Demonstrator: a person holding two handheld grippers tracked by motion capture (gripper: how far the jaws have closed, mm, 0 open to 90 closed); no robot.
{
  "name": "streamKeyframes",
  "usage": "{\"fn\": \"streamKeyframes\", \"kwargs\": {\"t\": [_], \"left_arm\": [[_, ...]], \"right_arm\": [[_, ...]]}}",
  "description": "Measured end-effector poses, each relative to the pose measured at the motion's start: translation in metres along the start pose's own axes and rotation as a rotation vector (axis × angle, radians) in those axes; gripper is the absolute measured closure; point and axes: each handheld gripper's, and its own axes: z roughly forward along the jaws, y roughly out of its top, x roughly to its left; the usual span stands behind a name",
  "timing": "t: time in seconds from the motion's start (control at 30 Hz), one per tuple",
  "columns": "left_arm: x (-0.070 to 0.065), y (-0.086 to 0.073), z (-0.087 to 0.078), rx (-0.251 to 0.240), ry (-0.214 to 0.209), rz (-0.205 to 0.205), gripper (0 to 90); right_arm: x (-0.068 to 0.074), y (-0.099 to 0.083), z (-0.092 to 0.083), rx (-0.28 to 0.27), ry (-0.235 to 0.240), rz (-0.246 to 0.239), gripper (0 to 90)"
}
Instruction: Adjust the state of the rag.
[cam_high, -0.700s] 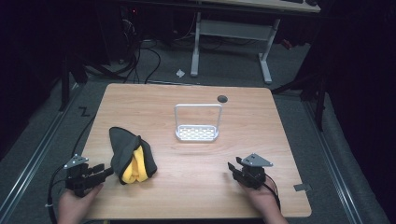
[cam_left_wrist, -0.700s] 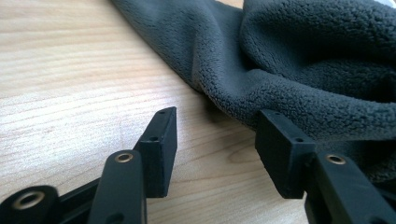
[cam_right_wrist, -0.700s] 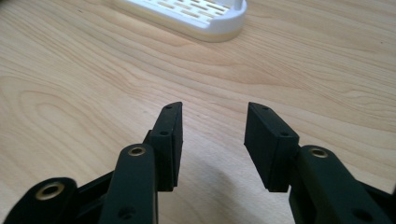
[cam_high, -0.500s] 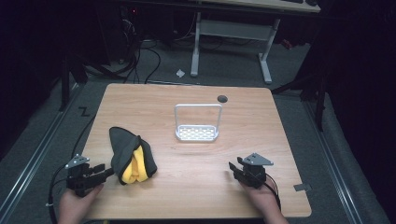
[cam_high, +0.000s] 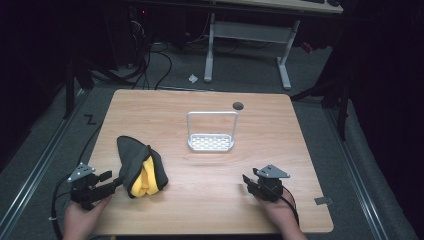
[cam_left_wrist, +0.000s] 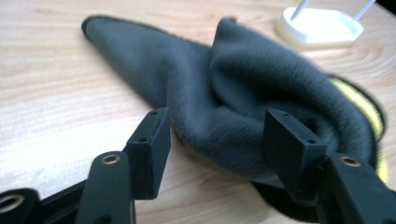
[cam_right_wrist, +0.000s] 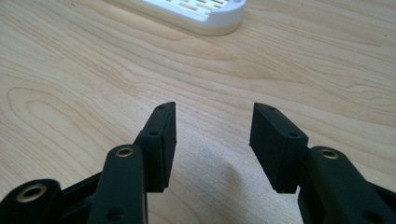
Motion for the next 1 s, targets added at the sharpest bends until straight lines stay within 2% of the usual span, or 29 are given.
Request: {"fn": "streamKeyframes", "kwargs": {"t": [0.1,0.2,0.33,0.47,0.7,0.77,1.0], "left_arm": [[-0.003,0.003,-0.003,-0.013,-0.002,0.011,41.4],[-0.009,0.008,-0.008,-0.041,-0.027,0.014,41.0],[-0.019,0.013,-0.008,-0.052,-0.049,0.033,40.2],[-0.023,0.014,-0.007,-0.056,-0.061,0.029,40.0],[-0.035,0.018,-0.006,-0.065,-0.116,0.044,32.4],[-0.039,0.017,-0.003,-0.064,-0.137,0.04,29.9],[-0.044,0.011,0.009,-0.022,-0.126,0.035,30.1]], "right_arm": [[0.0,0.0,0.0,0.005,0.003,0.001,50.2],[0.0,-0.001,0.0,0.007,0.004,-0.003,49.8],[0.0,0.0,0.0,0.003,0.004,-0.004,49.5],[0.001,0.0,0.001,0.007,0.005,0.004,49.1],[0.003,0.0,0.003,0.013,0.006,-0.008,48.1],[0.003,0.0,0.003,0.011,0.006,-0.013,48.1],[0.005,0.001,0.002,0.005,0.009,-0.014,48.0]]}}
